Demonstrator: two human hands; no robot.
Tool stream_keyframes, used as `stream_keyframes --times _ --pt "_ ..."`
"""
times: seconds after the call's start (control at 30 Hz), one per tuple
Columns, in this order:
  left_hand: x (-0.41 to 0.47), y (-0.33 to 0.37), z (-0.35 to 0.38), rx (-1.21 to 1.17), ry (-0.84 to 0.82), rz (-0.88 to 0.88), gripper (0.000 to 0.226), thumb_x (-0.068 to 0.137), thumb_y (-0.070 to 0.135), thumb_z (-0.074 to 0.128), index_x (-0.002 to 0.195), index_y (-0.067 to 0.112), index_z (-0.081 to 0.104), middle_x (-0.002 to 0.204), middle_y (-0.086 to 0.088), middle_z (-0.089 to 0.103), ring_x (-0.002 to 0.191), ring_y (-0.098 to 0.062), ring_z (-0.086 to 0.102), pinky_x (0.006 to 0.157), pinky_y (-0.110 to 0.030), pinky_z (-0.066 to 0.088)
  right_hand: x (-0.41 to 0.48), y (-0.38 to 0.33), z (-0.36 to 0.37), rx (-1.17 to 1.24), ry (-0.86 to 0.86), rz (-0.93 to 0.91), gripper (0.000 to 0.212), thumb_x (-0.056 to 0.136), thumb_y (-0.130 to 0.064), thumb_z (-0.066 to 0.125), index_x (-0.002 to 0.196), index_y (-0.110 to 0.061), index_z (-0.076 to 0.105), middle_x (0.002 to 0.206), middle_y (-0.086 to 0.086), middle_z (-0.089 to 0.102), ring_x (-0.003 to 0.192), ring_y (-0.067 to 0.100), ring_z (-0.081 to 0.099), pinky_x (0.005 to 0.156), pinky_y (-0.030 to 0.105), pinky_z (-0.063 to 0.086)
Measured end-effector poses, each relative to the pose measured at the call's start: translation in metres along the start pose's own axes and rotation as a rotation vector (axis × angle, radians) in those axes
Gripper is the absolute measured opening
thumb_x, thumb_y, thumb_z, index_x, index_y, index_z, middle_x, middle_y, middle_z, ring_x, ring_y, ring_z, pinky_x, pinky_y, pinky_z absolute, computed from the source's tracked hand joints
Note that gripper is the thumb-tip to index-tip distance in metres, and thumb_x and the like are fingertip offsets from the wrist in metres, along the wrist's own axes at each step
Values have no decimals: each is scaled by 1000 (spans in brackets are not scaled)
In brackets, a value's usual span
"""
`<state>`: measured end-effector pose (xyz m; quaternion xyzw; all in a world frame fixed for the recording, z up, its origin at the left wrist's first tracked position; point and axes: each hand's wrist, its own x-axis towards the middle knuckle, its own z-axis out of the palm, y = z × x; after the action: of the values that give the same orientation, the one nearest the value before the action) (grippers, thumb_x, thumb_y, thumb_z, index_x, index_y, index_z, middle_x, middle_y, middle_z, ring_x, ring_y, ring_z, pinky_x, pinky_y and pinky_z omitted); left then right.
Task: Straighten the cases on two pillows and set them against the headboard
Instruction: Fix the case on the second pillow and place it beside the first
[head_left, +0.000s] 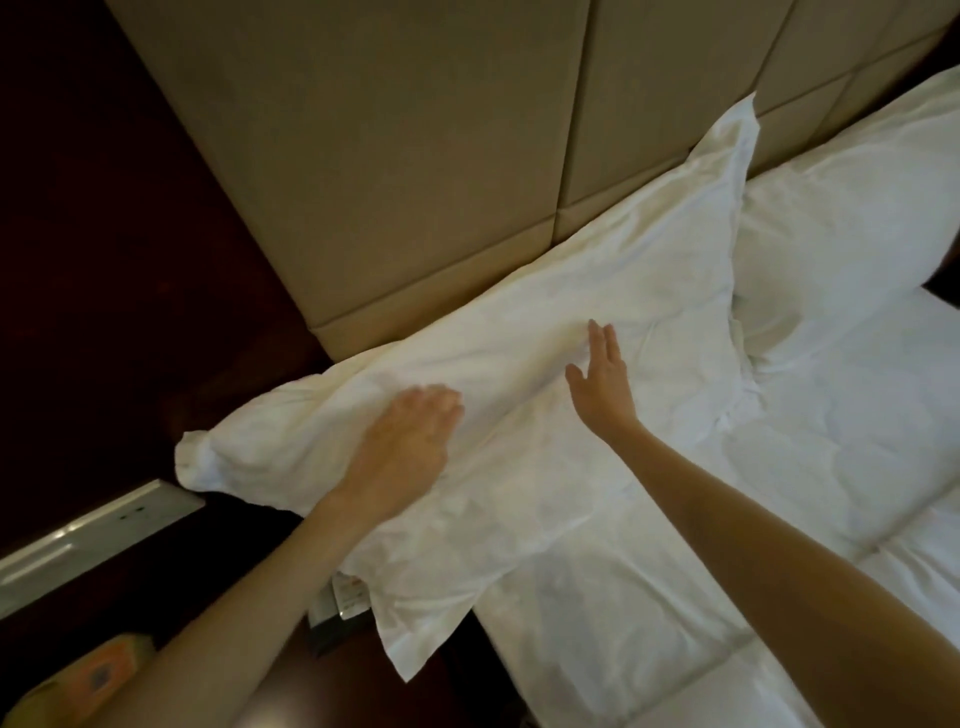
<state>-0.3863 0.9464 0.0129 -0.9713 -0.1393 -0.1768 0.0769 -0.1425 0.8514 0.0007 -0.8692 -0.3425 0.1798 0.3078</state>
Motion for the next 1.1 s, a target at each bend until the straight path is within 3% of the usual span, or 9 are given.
stream_keyframes --times 0.13,0.27,0.4,0.57,0.63,0.77,0.87,0.97,1.1 --pt "-24 17 43 105 -341 57 54 86 27 55 136 7 51 146 -11 48 135 -26 44 113 -41 31 17 -10 -3 -91 -83 -172 65 98 -26 42 153 -25 8 164 5 0 149 28 10 115 47 23" --pt "-67 26 75 74 -601 25 77 92 38 45 152 6 8 161 -9 8 148 -24 10 119 -41 7 35 -16 -2 -86 -186 -146 67 96 -25 47 153 -25 12 163 7 1 149 31 11 116 49 22" --pt "-99 43 83 13 -663 25 90 76 37 65 150 9 23 159 -7 23 145 -24 25 116 -43 21 34 -16 2 -92 -174 -155 65 96 -21 46 152 -24 14 163 7 3 149 30 11 115 46 22" --pt "-117 67 86 -42 -659 -181 88 65 21 75 145 11 39 153 -3 37 140 -22 36 114 -45 32 4 -25 19 -45 64 -198 52 93 -12 48 143 -21 35 149 9 35 129 29 42 98 38 44" --pt "-126 84 91 -127 -623 -350 85 64 11 73 143 11 42 151 -4 41 139 -22 39 114 -46 30 -7 -30 31 -97 50 -278 55 92 -13 51 143 -22 34 148 8 34 127 29 42 100 40 46" --pt "-153 109 94 -226 -664 -558 92 64 13 73 147 7 33 155 -6 33 141 -24 34 110 -43 34 -5 -35 41 -201 -69 -292 66 91 -24 55 149 -25 24 158 6 19 142 33 25 114 48 32" --pt "-164 106 89 -239 -693 -525 83 65 12 75 142 7 42 149 -6 43 135 -23 45 102 -40 45 8 -38 33 -209 -75 -278 65 92 -26 55 149 -27 23 160 5 16 146 32 17 116 50 28" --pt "-151 89 78 -240 -641 -460 61 68 5 73 127 14 60 128 -1 61 115 -21 61 92 -34 51 12 -39 23 -177 -69 -279 63 92 -24 54 148 -29 25 163 2 8 146 31 18 114 48 28" --pt "-99 68 67 -117 -450 -152 48 74 7 67 122 11 62 131 -7 61 122 -27 57 104 -41 44 7 -33 9 -105 -26 -239 60 93 -20 51 148 -26 27 163 2 8 146 30 22 112 46 32"
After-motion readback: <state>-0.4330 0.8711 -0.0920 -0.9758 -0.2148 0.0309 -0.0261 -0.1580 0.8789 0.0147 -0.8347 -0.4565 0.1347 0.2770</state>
